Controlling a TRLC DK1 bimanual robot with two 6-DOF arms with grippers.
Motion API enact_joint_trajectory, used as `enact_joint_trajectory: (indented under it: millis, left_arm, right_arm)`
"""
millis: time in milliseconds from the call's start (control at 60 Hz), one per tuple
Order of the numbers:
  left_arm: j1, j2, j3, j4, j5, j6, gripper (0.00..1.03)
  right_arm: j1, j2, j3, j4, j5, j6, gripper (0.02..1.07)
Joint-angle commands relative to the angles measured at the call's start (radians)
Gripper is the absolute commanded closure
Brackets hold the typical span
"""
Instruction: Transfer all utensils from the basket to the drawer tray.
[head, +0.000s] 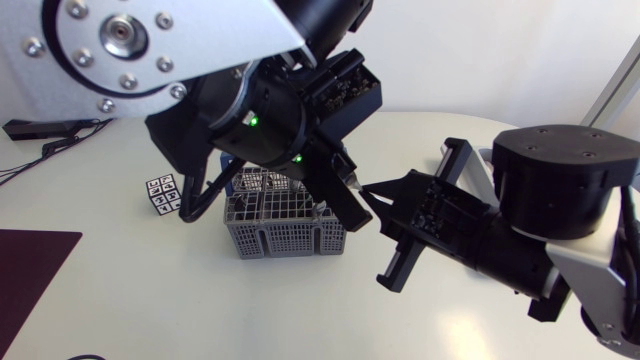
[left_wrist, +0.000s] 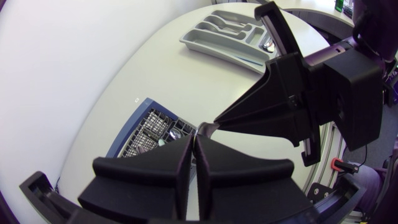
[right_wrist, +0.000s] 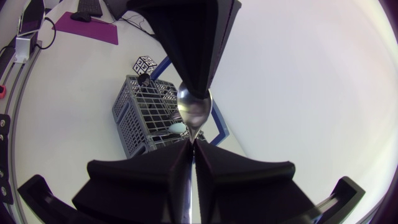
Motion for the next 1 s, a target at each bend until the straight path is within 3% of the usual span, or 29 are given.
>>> enact_joint_trajectory:
  millis: [0,133,267,433,583,667,817,983]
  left_arm:
    - [-0.012,0.01,0.01,0.007,0.015,-0.024,0.96]
    - [-0.009,0.01,0.024,0.007,0.018,-0.031,0.86]
    - [0.001,0.002,0.038,0.01,0.023,-0.048,0.65]
    - [0.044,-0.016,0.05,0.061,0.023,-0.065,0.48]
    - [0.091,-0.055,0.036,0.101,0.023,-0.048,0.46]
    - [0.134,-0.092,0.021,0.112,0.023,-0.031,0.42]
    - [0.194,-0.159,-0.038,0.135,0.023,0.019,0.42]
    - [0.272,-0.234,-0.137,0.125,0.021,0.093,0.42]
  right_arm:
    - [0.005,0.019,0.013,-0.013,-0.006,0.007,1.01]
    - [0.009,0.016,0.011,-0.028,-0.012,0.011,1.01]
    - [0.01,0.016,0.007,-0.05,-0.024,0.014,1.01]
    - [0.013,0.008,-0.007,-0.085,-0.044,0.014,1.01]
    - [-0.011,-0.027,-0.012,-0.163,-0.102,0.01,1.01]
    - [-0.074,-0.052,-0.01,-0.223,-0.182,0.0,1.01]
    - [-0.297,-0.075,0.005,-0.34,-0.409,-0.076,1.01]
    - [-0.585,-0.07,0.022,-0.493,-0.61,-0.294,1.01]
